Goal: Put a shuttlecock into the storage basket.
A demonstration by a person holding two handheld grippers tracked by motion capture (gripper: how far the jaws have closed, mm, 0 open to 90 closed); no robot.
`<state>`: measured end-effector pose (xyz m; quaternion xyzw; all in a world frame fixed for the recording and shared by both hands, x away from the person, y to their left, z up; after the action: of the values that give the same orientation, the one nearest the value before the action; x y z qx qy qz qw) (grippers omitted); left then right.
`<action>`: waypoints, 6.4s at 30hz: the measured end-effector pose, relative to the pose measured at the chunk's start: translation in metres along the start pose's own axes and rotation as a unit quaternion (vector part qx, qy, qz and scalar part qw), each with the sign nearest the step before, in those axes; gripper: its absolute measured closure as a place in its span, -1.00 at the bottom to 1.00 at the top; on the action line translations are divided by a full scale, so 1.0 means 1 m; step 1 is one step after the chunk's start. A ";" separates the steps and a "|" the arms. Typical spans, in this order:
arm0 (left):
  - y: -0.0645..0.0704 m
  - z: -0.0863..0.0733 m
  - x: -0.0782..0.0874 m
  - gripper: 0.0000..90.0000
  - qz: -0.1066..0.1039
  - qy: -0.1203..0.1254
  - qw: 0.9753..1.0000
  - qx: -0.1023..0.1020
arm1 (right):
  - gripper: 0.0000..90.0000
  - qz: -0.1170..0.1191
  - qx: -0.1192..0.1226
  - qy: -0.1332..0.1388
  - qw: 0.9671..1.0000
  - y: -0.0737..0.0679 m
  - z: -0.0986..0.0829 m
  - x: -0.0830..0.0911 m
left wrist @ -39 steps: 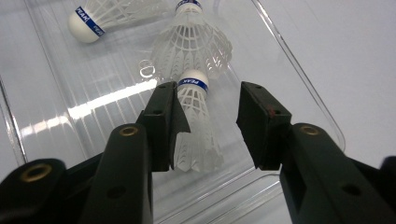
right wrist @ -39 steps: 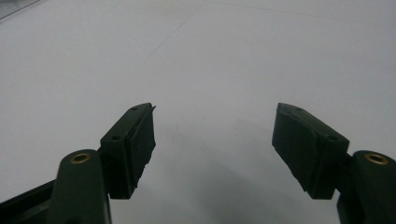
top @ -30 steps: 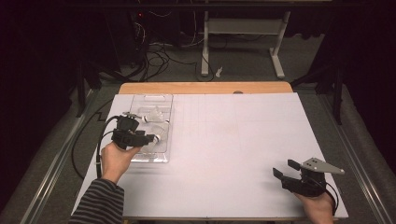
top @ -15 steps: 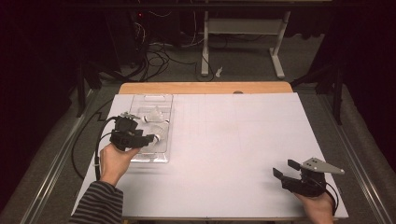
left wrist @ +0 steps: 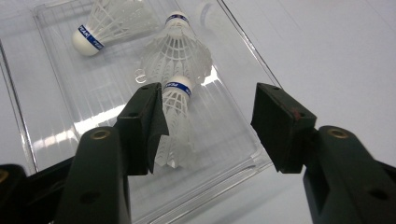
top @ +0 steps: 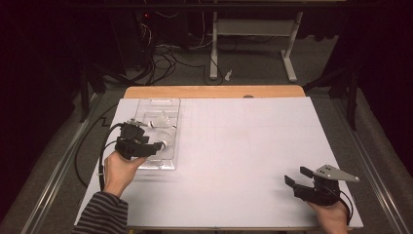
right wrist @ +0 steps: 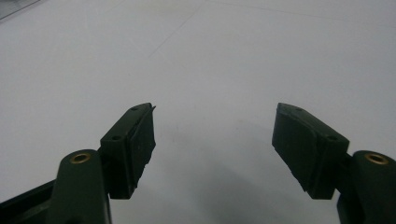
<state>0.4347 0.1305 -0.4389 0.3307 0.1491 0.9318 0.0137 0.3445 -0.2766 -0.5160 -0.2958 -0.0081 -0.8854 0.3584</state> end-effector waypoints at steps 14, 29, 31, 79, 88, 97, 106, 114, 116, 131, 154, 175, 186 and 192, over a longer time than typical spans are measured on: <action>0.000 -0.004 0.005 -0.08 -0.004 0.008 1.000 -0.001 | -0.32 0.000 0.000 0.000 1.000 0.000 0.000 0.000; -0.003 -0.006 0.011 -0.08 -0.010 0.013 1.000 0.007 | -0.32 0.000 0.000 0.000 1.000 0.000 0.000 0.000; -0.003 -0.007 0.012 -0.08 -0.012 0.014 1.000 0.007 | -0.32 0.000 0.000 0.000 1.000 0.000 0.000 0.000; -0.010 -0.022 0.029 -0.09 -0.033 0.032 0.999 0.027 | -0.32 0.001 0.000 0.000 1.000 0.000 0.000 0.000; -0.014 -0.026 0.031 -0.09 -0.035 0.036 0.998 0.034 | -0.32 0.001 -0.001 0.000 1.000 0.000 0.000 0.000; -0.018 -0.027 0.036 -0.09 -0.040 0.044 0.997 0.039 | -0.32 0.000 0.000 0.000 1.000 0.000 0.000 0.000; -0.020 -0.030 0.037 -0.10 -0.042 0.049 0.997 0.045 | -0.32 0.000 -0.001 0.000 1.000 0.000 0.000 0.000; -0.023 -0.030 0.039 -0.10 -0.045 0.056 0.996 0.054 | -0.32 0.000 -0.001 -0.001 1.000 0.000 0.000 0.000; -0.024 -0.031 0.040 -0.10 -0.045 0.057 0.996 0.057 | -0.32 0.000 -0.001 -0.001 1.000 0.000 0.000 0.000; -0.031 -0.035 0.042 -0.09 -0.050 0.065 0.995 0.064 | -0.32 0.000 -0.001 -0.001 1.000 0.000 0.000 0.000; -0.043 -0.041 0.042 -0.10 -0.050 0.074 0.993 0.082 | -0.32 0.001 -0.001 -0.001 1.000 -0.001 0.000 0.000; -0.049 -0.049 0.042 -0.11 -0.053 0.074 0.991 0.094 | -0.32 0.001 -0.001 -0.001 1.000 -0.001 0.000 0.000; -0.054 -0.053 0.037 -0.12 -0.043 0.077 0.991 0.100 | -0.32 0.001 0.000 -0.001 1.000 -0.001 0.000 0.000; -0.056 -0.055 0.035 -0.13 -0.042 0.079 0.991 0.100 | -0.32 0.001 0.000 -0.001 1.000 -0.001 0.000 0.000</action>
<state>0.3696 0.1733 -0.4738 0.2496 0.2562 0.9338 0.0076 0.3439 -0.2760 -0.5162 -0.2967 -0.0080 -0.8847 0.3594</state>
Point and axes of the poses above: each handheld gripper's, and its own axes: x roughly backward along the jaws, z roughly out of its top, y roughly to its right, the point moved 10 cm from there along -x, roughly forward along the jaws, and after that the axes turned 15 degrees about z, right-handed, at the moved point
